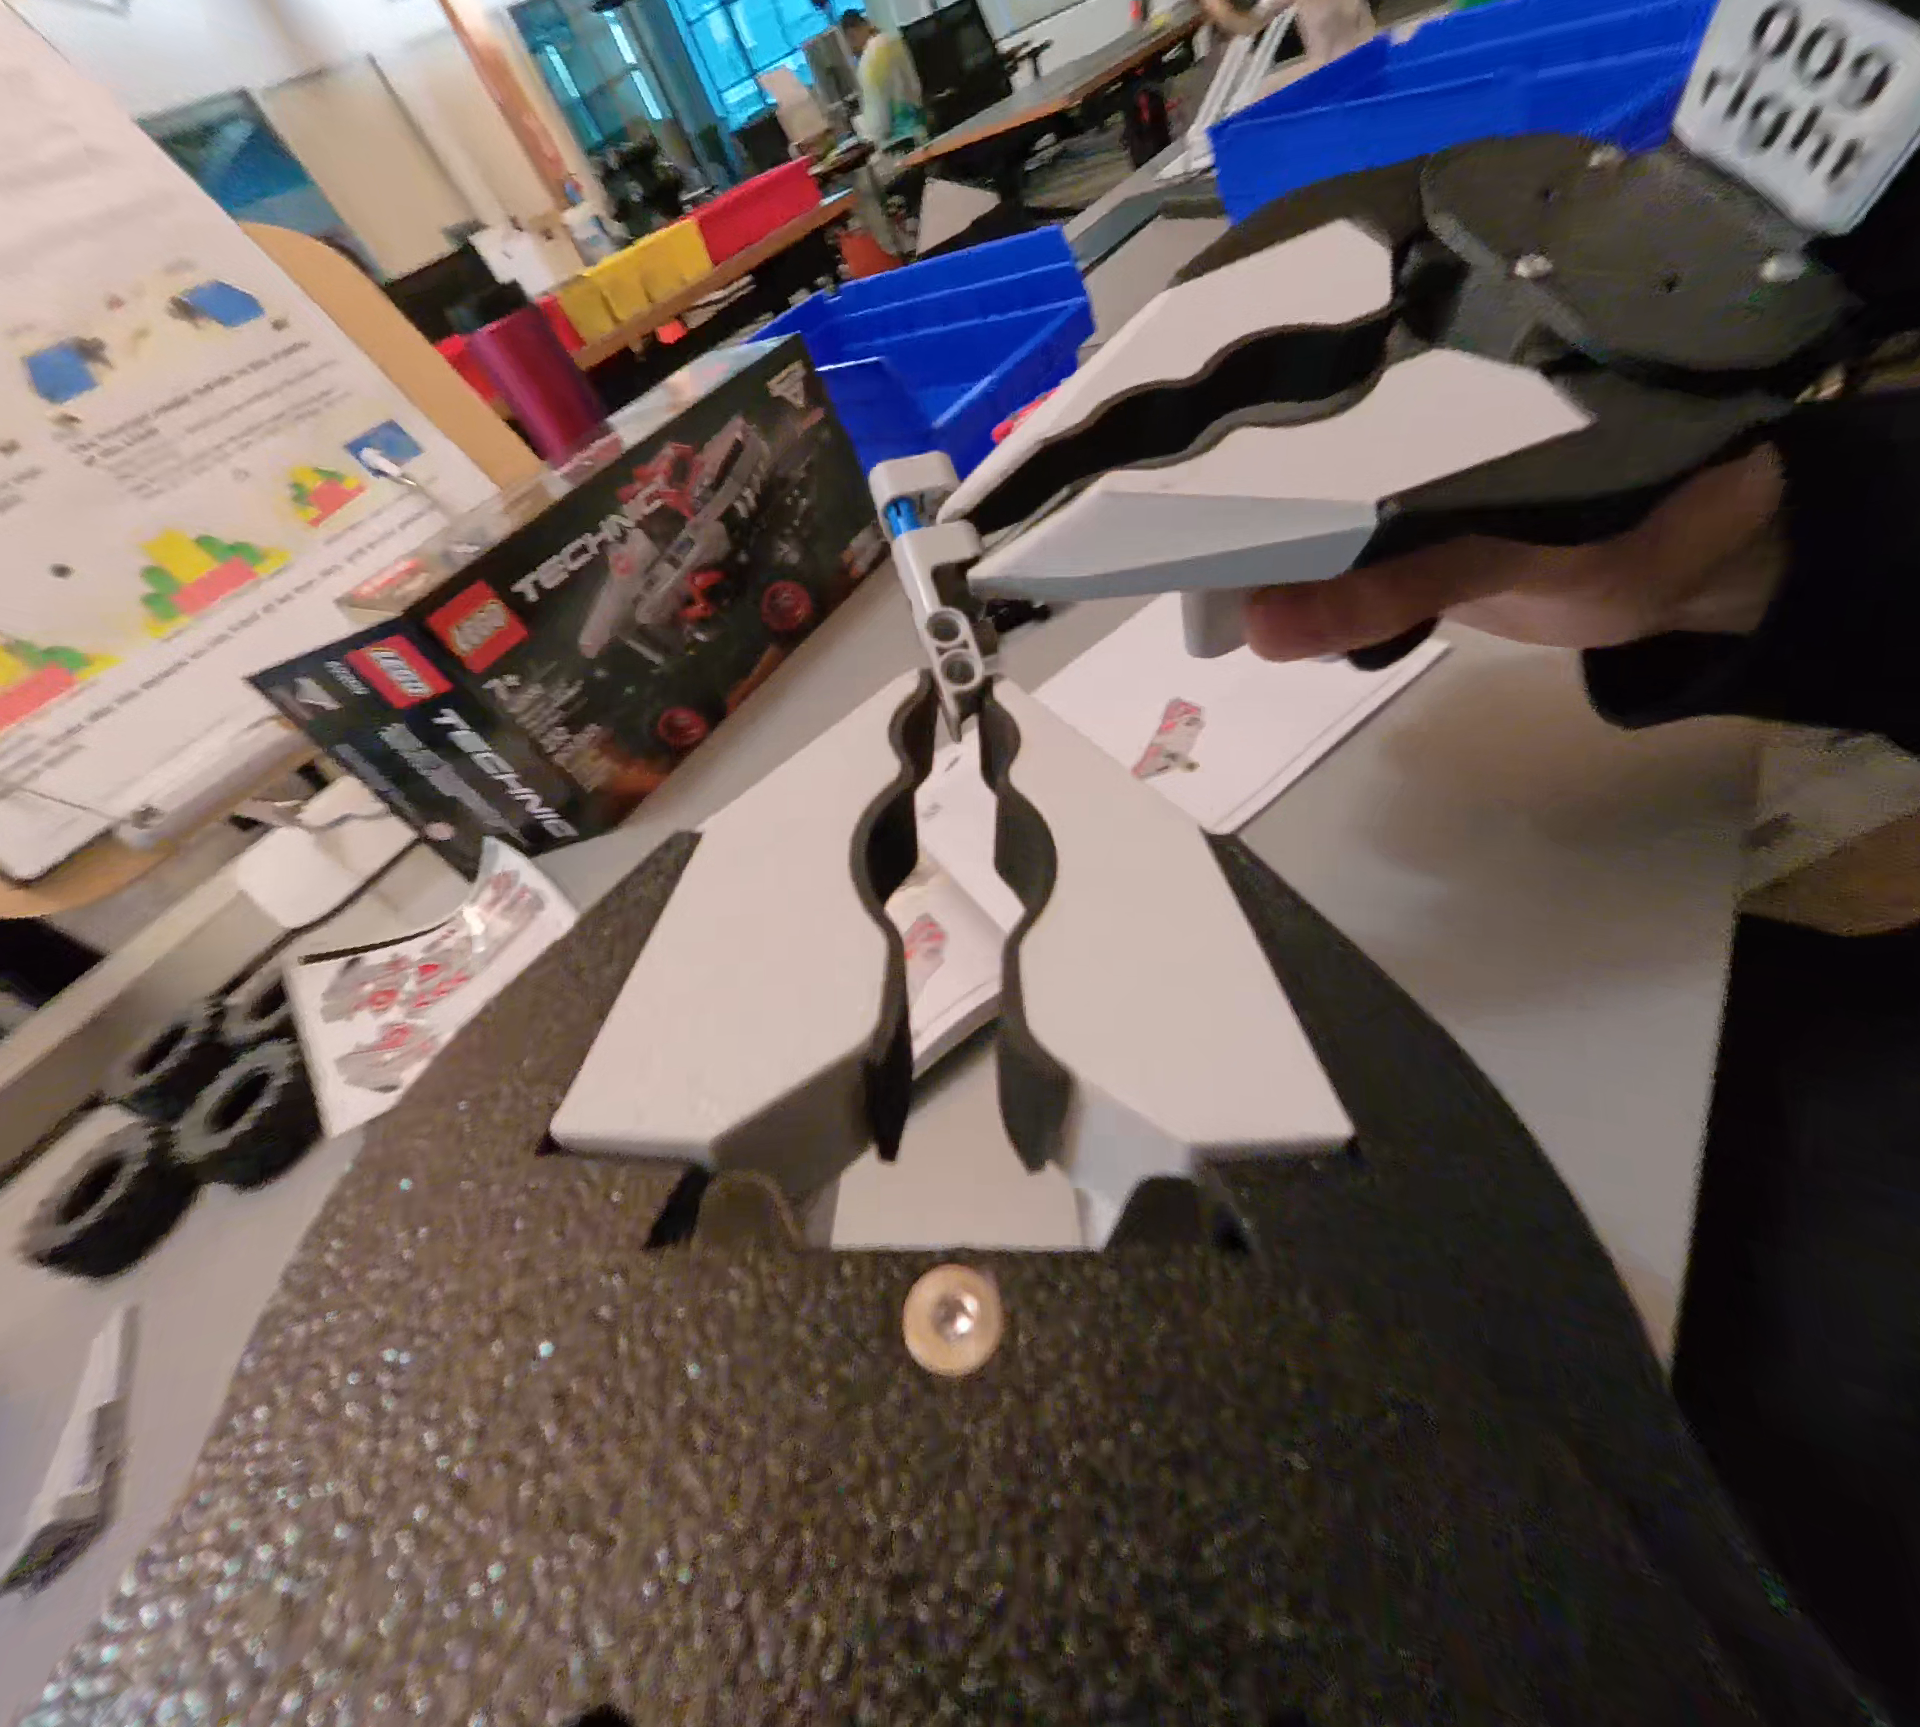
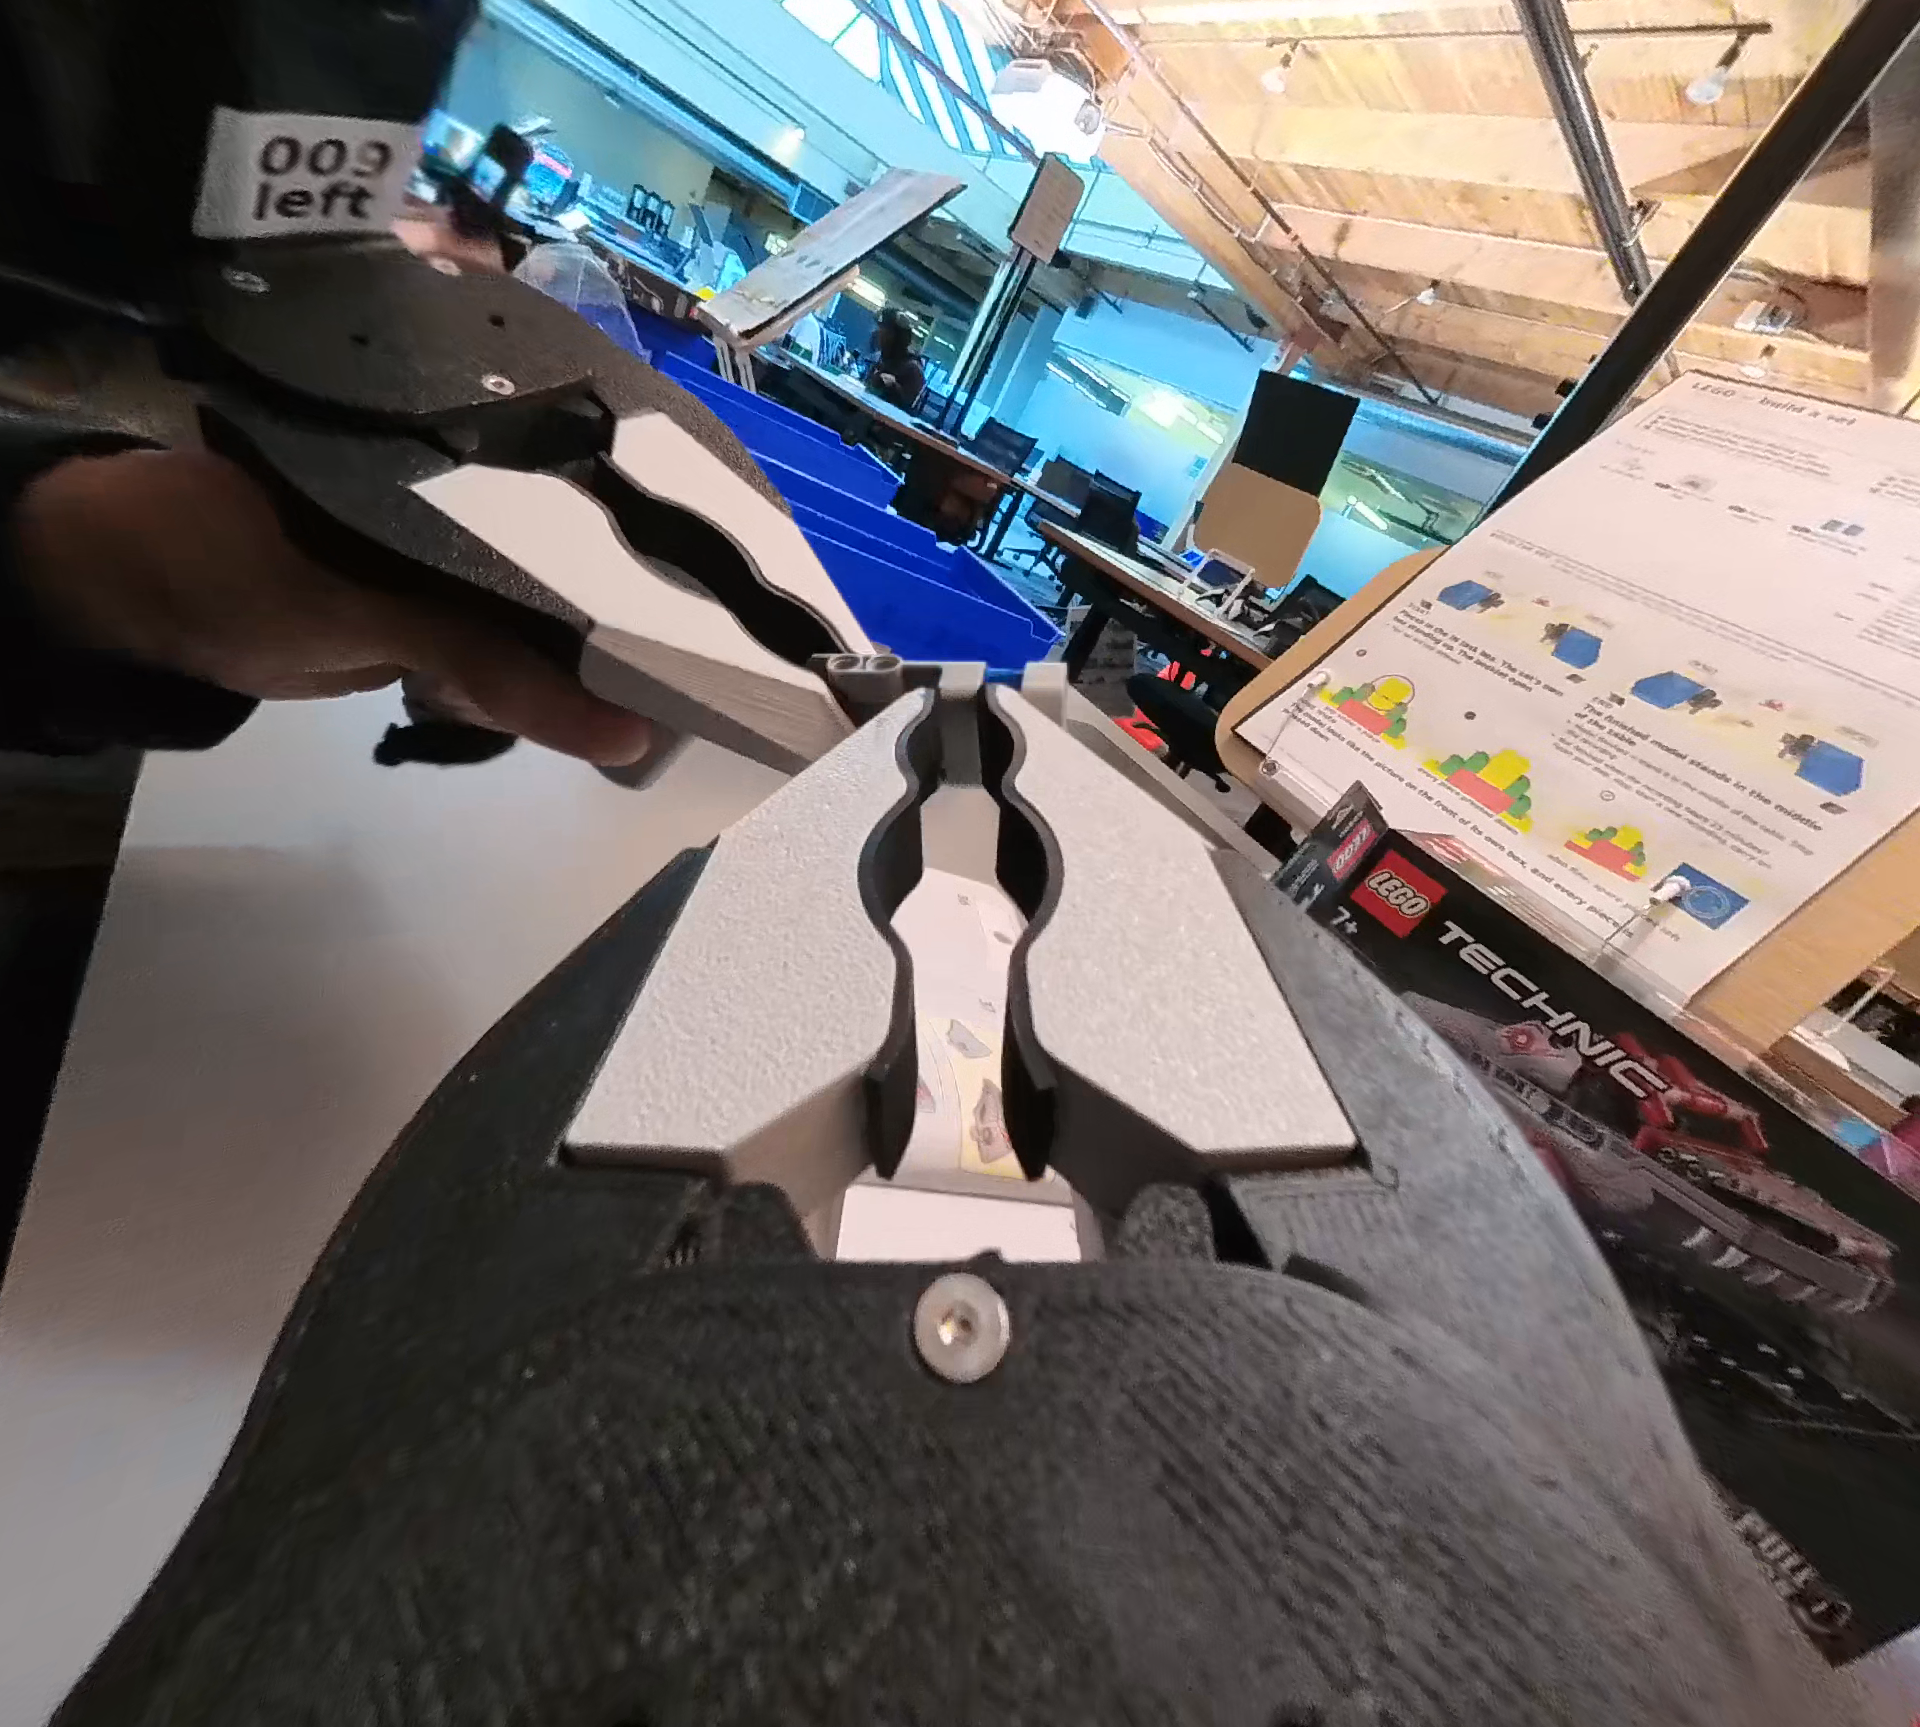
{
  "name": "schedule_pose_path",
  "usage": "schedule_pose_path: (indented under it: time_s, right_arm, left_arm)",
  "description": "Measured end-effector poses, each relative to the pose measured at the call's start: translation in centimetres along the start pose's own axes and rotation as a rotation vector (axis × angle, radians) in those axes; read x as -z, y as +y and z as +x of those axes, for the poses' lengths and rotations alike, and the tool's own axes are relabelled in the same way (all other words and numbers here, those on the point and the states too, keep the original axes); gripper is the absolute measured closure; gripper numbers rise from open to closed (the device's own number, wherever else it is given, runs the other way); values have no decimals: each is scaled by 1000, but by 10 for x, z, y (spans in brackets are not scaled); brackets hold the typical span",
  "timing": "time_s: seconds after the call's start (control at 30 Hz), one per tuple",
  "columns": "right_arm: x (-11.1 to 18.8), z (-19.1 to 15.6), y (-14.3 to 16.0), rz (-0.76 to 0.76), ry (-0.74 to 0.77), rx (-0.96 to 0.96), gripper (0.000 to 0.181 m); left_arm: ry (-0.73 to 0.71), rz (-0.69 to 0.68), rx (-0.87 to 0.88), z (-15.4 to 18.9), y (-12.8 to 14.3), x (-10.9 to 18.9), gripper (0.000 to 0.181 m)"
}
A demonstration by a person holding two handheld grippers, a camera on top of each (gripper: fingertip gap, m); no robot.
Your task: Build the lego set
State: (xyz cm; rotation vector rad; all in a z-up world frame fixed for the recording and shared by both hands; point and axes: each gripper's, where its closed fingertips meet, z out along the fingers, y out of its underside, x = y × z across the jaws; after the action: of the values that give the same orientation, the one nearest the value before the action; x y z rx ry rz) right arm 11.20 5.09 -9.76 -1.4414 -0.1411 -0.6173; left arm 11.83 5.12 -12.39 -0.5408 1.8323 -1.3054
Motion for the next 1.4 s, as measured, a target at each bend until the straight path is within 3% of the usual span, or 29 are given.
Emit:
schedule_pose_path:
  time_s: [0.2, 0.3, 0.37, 0.67, 1.4]
  right_arm:
    - [2, 2, -15, 59, 95, 130, 176]
    - [2, 4, -20, 59, 136, 182, 173]
    - [4, 15, -25, 69, 218, 180, 144]
    - [1, 9, -16, -6, 134, 205, 157]
    - [-7, 11, -16, -47, 272, 182, 159]
  left_arm:
    - [-131, 92, -54, -4, -14, 4, 178]
    - [-125, 114, 11, -6, -16, 5, 178]
    - [-112, 125, 36, -7, -16, 6, 178]
    - [-91, 121, 32, 1, -17, 4, 178]
    - [-150, 135, 101, -4, -16, 7, 178]
